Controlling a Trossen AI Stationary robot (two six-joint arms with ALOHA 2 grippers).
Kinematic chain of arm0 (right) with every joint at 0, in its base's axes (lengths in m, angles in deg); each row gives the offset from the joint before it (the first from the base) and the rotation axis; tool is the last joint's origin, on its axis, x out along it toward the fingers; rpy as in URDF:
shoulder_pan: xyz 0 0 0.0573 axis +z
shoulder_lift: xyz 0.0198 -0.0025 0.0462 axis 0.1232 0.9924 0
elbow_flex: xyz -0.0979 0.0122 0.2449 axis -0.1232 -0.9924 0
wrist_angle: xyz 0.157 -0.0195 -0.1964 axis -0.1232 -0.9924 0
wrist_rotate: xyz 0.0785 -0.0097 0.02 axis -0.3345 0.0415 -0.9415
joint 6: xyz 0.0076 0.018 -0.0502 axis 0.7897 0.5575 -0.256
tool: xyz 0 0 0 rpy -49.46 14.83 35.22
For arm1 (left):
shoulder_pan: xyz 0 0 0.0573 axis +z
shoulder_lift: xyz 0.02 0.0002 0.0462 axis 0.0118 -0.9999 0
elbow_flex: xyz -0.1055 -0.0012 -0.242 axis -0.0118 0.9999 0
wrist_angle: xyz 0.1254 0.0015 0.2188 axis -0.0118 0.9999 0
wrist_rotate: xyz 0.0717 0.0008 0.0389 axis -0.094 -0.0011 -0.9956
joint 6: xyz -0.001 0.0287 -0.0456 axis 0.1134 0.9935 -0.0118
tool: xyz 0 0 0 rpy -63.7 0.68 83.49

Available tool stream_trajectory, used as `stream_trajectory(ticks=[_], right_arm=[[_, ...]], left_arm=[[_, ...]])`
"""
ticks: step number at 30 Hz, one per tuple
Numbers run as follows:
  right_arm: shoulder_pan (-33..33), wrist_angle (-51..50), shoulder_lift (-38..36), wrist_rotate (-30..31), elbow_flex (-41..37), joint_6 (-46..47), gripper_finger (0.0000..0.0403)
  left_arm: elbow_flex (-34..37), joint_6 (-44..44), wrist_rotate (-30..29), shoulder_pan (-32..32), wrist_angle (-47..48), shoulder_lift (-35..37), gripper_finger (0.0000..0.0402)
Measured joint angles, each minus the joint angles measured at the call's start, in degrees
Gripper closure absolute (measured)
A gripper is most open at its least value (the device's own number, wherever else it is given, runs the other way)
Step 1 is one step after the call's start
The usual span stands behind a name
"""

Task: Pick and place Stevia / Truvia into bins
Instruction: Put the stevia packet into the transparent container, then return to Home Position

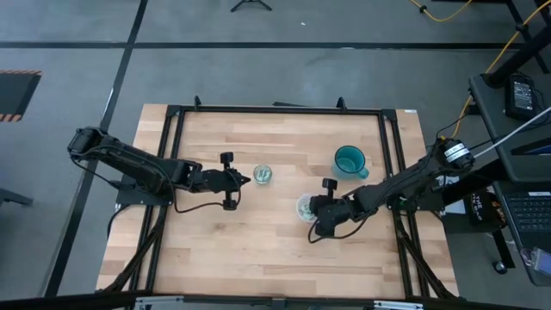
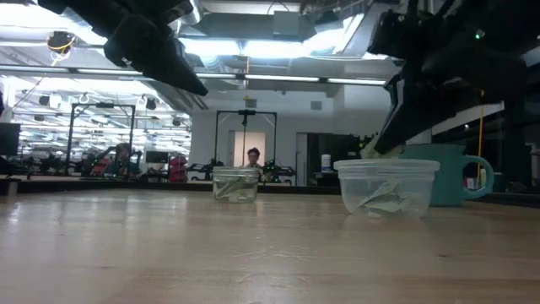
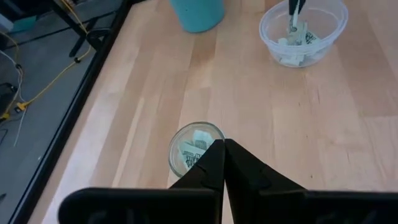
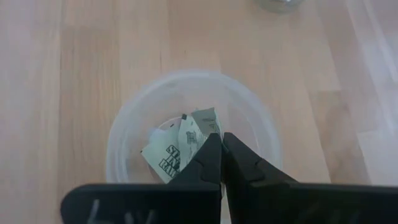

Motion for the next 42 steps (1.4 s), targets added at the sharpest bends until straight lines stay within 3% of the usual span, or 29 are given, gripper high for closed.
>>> stream_trajectory(ticks=[7, 18, 25, 31, 37, 42], right_arm=[[-0.1, 0.7, 2.7, 0.1, 0.0, 2.6, 0.0399], [-0.1, 0.7, 3.9, 0.1, 0.0, 1.4, 0.0331], [-0.1, 0.4, 0.6, 0.1, 0.3, -0.6, 0.0305], [-0.1, 0.6, -3.6, 0.1, 1.4, -6.7, 0.0321], [-0.8, -0.7, -11.3, 0.0, 1.4, -13.8, 0.0390], [-1.6, -1.1, -18.7, 0.2, 1.0, -16.9, 0.0393]], left_arm=[[0.0, 0.0, 1.6, 0.0, 0.0, 0.0, 0.0396], [0.0, 0.0, 1.7, 0.0, 0.0, 0.0, 0.0396], [0.0, 0.1, 1.7, 0.0, 0.0, 0.0, 0.0396], [0.0, 2.4, 1.3, 0.0, 0.0, 0.0, 0.0400], [0.1, 9.6, -2.1, 0.8, 0.2, 2.9, 0.0399], [0.5, 11.7, 3.4, 3.9, 0.7, 9.0, 0.0399]])
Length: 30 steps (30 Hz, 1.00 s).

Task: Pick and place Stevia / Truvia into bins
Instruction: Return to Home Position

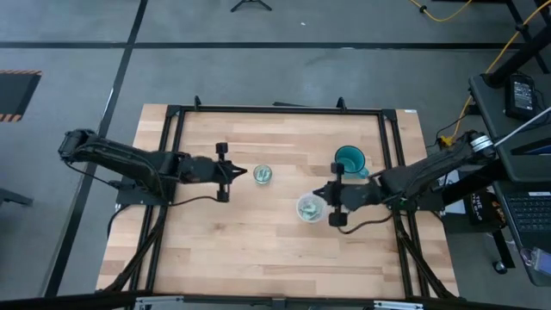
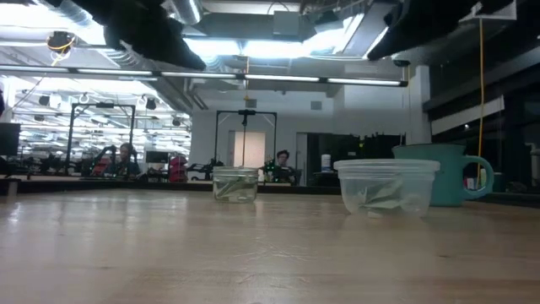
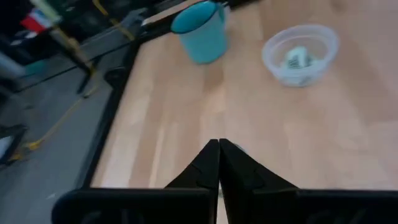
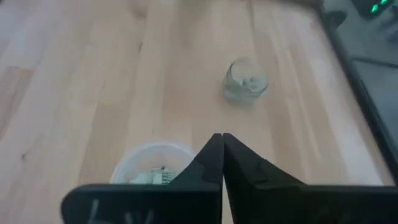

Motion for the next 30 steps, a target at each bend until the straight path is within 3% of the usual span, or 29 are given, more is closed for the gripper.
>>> stream_trajectory(ticks=[7, 14, 22, 30], right_arm=[[-0.3, 4.5, -8.0, 0.0, -7.0, -1.0, 0.0398], [-2.3, 19.6, -14.2, -0.3, -18.3, -3.1, 0.0401], [-10.0, 26.4, -21.2, -9.6, -22.2, -6.0, 0.0402], [-14.3, 26.0, -28.1, -12.8, -22.2, -11.3, 0.0403]], left_arm=[[10.7, -0.6, 11.5, 5.7, -5.9, 12.5, 0.0400], [25.9, -0.4, 18.8, 12.2, -21.6, 26.2, 0.0400], [32.4, -4.6, 25.4, 20.8, -21.4, 41.3, 0.0400], [33.4, -5.7, 25.4, 24.1, -14.0, 51.5, 0.0400]])
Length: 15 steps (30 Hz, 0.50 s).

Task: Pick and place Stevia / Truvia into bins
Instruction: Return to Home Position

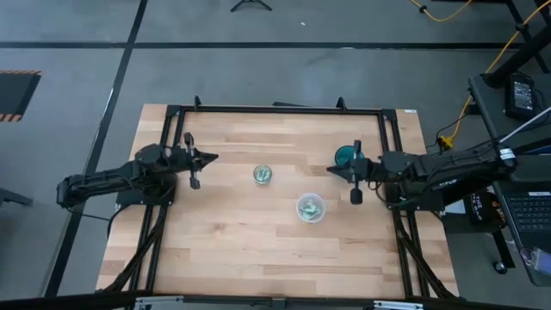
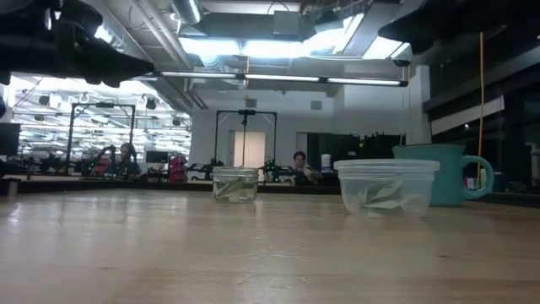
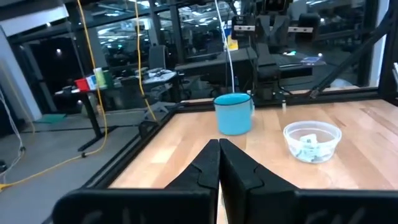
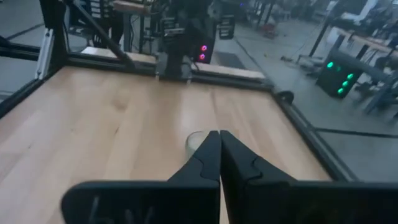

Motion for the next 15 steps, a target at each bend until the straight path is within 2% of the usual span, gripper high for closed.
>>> stream_trajectory(ticks=[6, 9, 15], right_arm=[[-1.8, -2.5, -3.9, -0.9, 0.0, -1.9, 0.0403], [-2.5, -0.5, -5.3, -2.9, -1.7, -2.1, 0.0403], [-3.8, 3.7, -8.6, -3.0, -7.0, -1.7, 0.0403]], left_arm=[[0.0, 0.0, -0.4, 1.0, 4.8, 6.6, 0.0401], [0.5, 0.1, -0.4, 1.1, 3.8, 6.9, 0.0400], [0.7, 0.9, -0.8, 1.1, 3.0, 6.9, 0.0400]])
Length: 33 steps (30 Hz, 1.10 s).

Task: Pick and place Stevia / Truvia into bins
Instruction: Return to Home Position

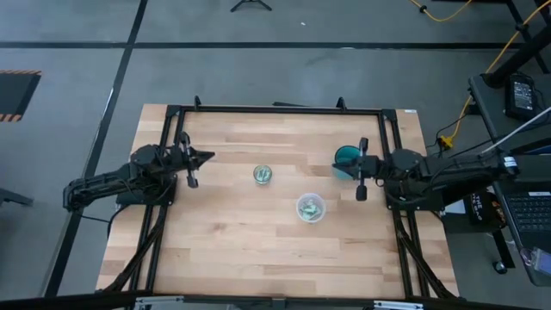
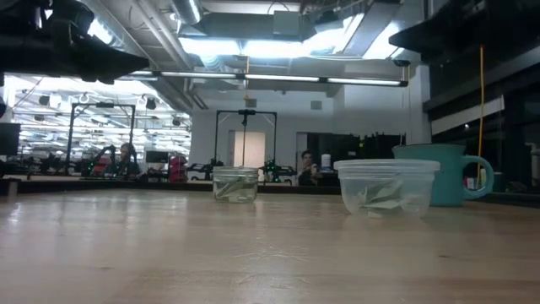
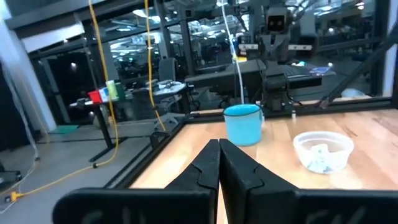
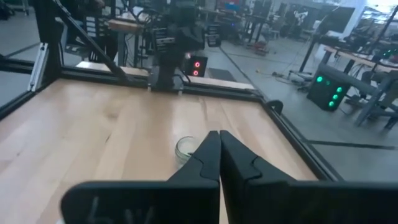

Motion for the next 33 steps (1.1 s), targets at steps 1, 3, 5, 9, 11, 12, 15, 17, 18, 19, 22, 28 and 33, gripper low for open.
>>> stream_trajectory(ticks=[1, 3, 5, 9, 11, 12, 15, 17, 18, 19, 22, 28, 33], right_arm=[[-0.1, 0.5, -0.7, 0.0, -0.7, 0.1, 0.0403], [-0.1, 1.2, -2.0, 0.0, -1.9, 0.3, 0.0403], [-0.1, 1.4, -3.2, -0.1, -2.9, 0.7, 0.0403], [-0.1, 1.7, -4.6, -2.7, -4.2, 1.9, 0.0403], [-0.1, 1.3, -4.6, -2.9, -4.5, 2.6, 0.0403], [-0.1, 1.4, -4.6, -2.9, -4.6, 2.6, 0.0403], [-0.1, 2.1, -4.6, -2.9, -5.2, 2.4, 0.0403], [-0.1, 2.1, -4.6, -2.9, -5.2, 2.4, 0.0403], [-0.1, 2.2, -4.5, -2.9, -5.2, 2.6, 0.0403], [-0.1, 2.3, -4.5, -2.9, -5.2, 2.8, 0.0403], [-0.1, 3.1, -4.5, -2.9, -5.3, 2.9, 0.0403], [-0.1, 4.5, -4.5, -2.9, -5.3, 3.0, 0.0403], [-0.1, 4.4, -4.5, -2.9, -5.3, 2.9, 0.0403]], left_arm=[[0.0, 0.0, -0.3, 0.0, -0.2, 0.0, 0.0400], [0.0, 0.0, -1.7, 0.0, 0.2, 0.0, 0.0399], [0.0, -0.1, -2.4, 0.0, 0.9, 0.0, 0.0400], [0.0, -0.4, -2.2, 0.0, 2.5, 0.0, 0.0400], [0.0, -0.8, -2.2, 0.0, 2.6, -0.1, 0.0399], [0.0, -1.3, -2.2, 0.0, 2.7, -0.1, 0.0400], [0.0, -2.7, -1.6, -0.2, 4.4, -0.1, 0.0401], [0.0, -3.8, -1.0, -0.2, 5.5, -0.1, 0.0400], [0.0, -4.0, -0.9, -0.3, 5.8, -0.1, 0.0399], [0.0, -4.1, -0.8, -0.2, 5.9, -0.1, 0.0399], [0.1, -4.1, -0.7, -0.2, 5.6, -0.1, 0.0400], [3.4, -3.5, 0.2, -0.2, -0.1, -0.6, 0.0400], [3.4, -1.9, -0.9, -0.2, -2.2, -0.7, 0.0399]])
